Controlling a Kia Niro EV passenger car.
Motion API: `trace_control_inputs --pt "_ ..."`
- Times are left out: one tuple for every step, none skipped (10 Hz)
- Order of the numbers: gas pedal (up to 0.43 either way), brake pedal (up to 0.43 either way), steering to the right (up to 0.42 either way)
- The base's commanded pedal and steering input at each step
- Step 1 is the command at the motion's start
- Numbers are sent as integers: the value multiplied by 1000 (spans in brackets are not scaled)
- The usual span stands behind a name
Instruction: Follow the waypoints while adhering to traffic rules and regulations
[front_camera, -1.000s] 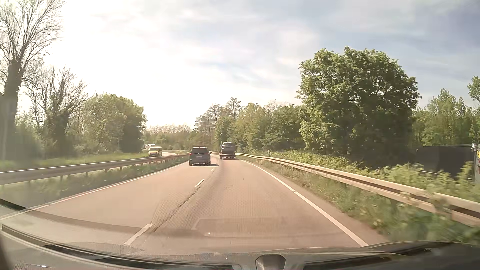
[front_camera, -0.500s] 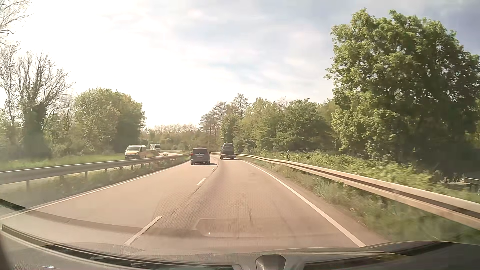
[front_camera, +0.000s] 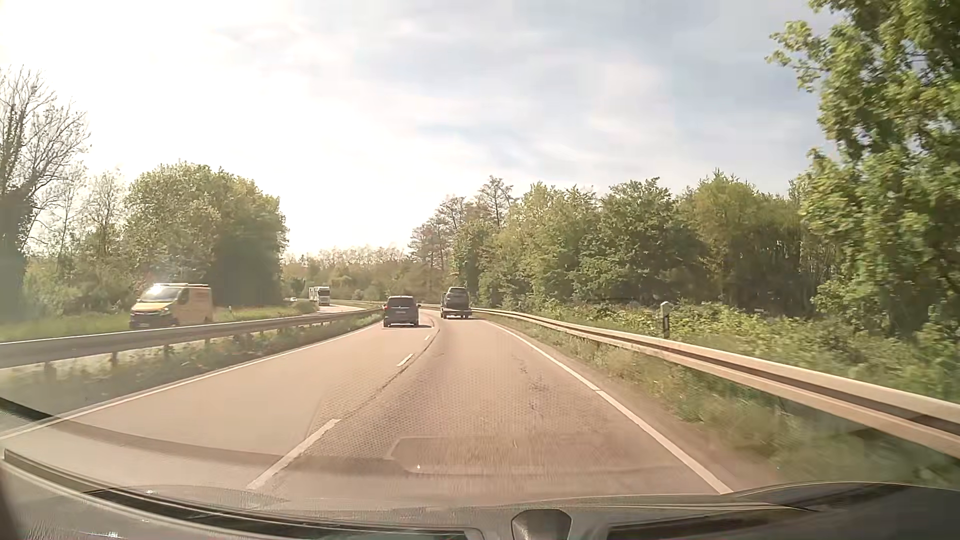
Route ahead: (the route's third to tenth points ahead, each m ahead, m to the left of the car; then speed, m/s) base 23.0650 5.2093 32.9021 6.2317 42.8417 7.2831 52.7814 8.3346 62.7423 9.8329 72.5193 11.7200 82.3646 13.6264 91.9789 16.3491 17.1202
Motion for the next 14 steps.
trace_control_inputs --pt "189 0 -15" --pt "189 0 -15" --pt "189 0 -15" --pt "189 0 -15" --pt "177 0 -16" --pt "177 0 -15" --pt "177 0 -16" --pt "177 0 -15" --pt "169 0 -15" --pt "169 0 -15" --pt "169 0 -15" --pt "169 0 -16" --pt "169 0 -16" --pt "157 0 -16"
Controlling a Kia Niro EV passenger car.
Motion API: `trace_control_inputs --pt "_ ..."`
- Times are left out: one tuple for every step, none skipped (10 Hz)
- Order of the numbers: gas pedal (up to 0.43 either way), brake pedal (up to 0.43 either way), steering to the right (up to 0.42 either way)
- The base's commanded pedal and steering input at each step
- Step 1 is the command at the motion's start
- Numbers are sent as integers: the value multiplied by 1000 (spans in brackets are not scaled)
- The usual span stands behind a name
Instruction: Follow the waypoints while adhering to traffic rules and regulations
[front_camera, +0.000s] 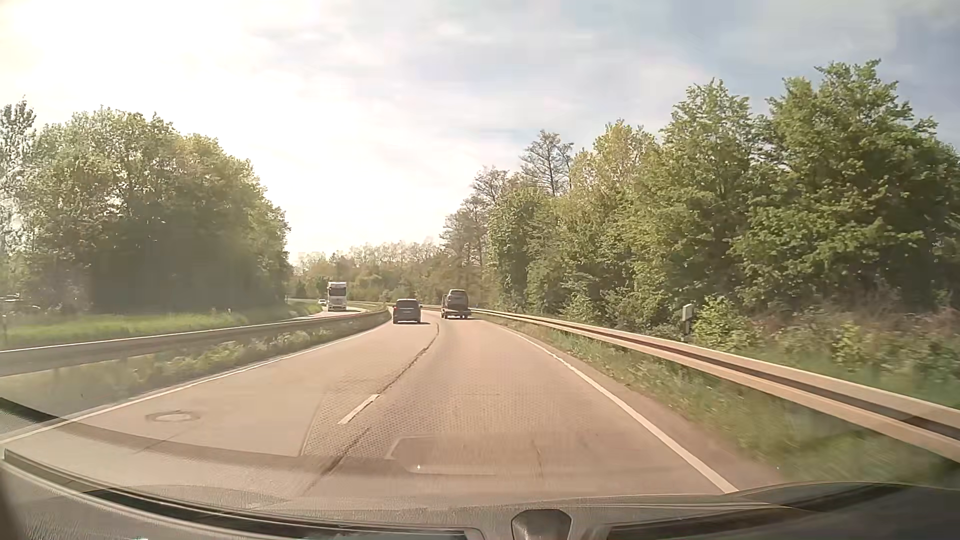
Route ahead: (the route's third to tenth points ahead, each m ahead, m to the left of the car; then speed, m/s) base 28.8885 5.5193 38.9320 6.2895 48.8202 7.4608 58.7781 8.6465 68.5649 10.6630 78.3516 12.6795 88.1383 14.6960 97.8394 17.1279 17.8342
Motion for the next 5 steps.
trace_control_inputs --pt "157 0 -15" --pt "150 0 -15" --pt "150 0 -15" --pt "138 0 -15" --pt "118 0 -15"
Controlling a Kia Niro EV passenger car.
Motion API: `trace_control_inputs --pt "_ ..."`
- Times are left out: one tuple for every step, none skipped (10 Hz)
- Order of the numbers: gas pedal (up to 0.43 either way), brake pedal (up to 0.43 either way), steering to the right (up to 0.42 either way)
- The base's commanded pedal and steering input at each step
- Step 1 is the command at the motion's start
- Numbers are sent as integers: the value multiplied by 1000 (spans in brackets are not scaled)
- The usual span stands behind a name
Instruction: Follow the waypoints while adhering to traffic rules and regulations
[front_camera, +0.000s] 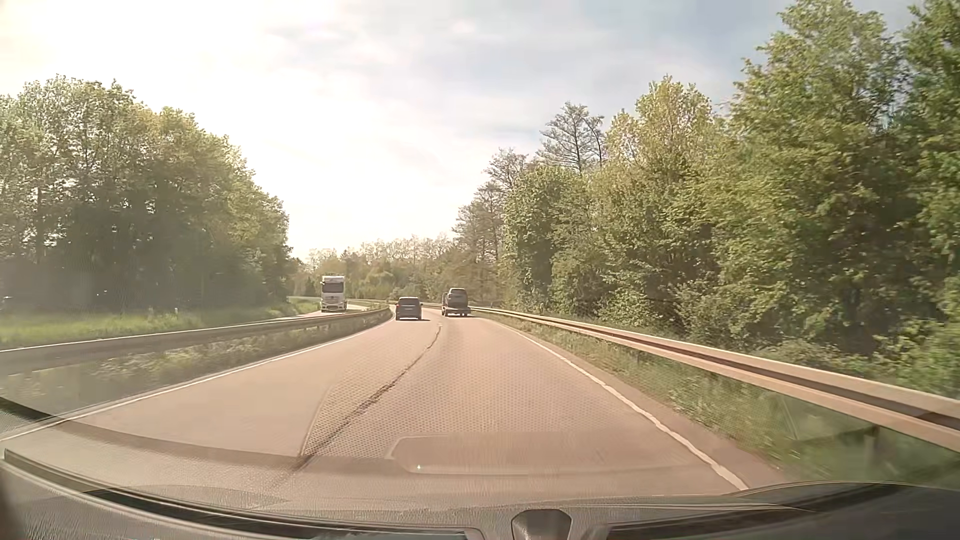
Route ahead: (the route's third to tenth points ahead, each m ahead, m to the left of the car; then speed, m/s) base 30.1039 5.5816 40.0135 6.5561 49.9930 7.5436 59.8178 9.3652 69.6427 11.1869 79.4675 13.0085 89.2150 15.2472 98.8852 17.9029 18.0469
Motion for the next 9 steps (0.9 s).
trace_control_inputs --pt "118 0 -14" --pt "118 0 -14" --pt "118 0 -14" --pt "118 0 -14" --pt "118 0 -14" --pt "118 0 -14" --pt "118 0 -14" --pt "118 0 -14" --pt "118 0 -14"
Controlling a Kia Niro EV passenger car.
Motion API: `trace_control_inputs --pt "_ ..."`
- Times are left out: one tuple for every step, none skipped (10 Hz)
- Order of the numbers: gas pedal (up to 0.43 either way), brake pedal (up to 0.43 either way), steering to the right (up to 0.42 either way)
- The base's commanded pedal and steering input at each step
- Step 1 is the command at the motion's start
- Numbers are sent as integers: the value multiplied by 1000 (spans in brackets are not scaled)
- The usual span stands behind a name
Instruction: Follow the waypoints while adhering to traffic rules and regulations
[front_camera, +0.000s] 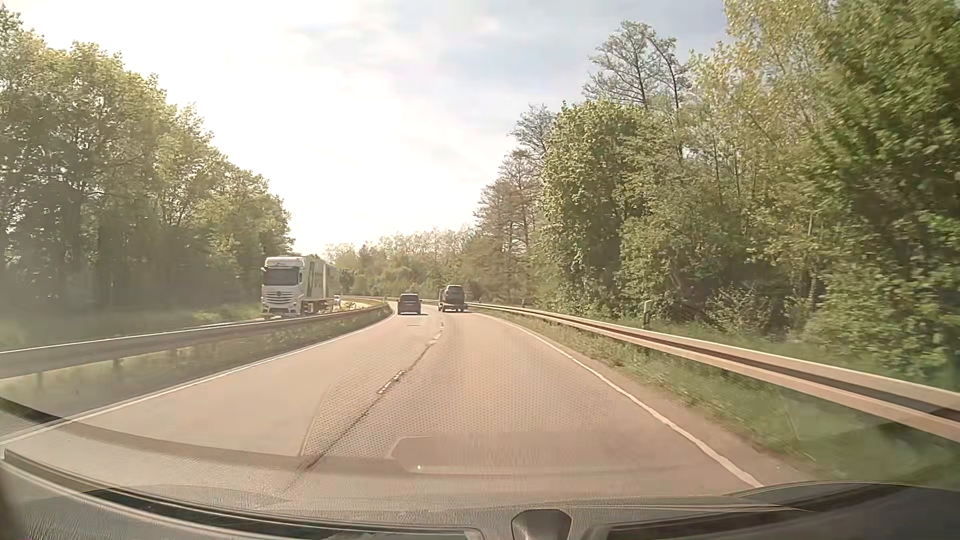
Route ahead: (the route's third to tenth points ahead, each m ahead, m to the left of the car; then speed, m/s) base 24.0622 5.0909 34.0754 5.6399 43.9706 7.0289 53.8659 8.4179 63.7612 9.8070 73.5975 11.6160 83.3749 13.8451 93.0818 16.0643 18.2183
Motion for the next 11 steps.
trace_control_inputs --pt "118 0 -14" --pt "118 0 -14" --pt "118 0 -14" --pt "118 0 -14" --pt "118 0 -14" --pt "118 0 -14" --pt "118 0 -14" --pt "118 0 -13" --pt "118 0 -14" --pt "118 0 -13" --pt "118 0 -13"
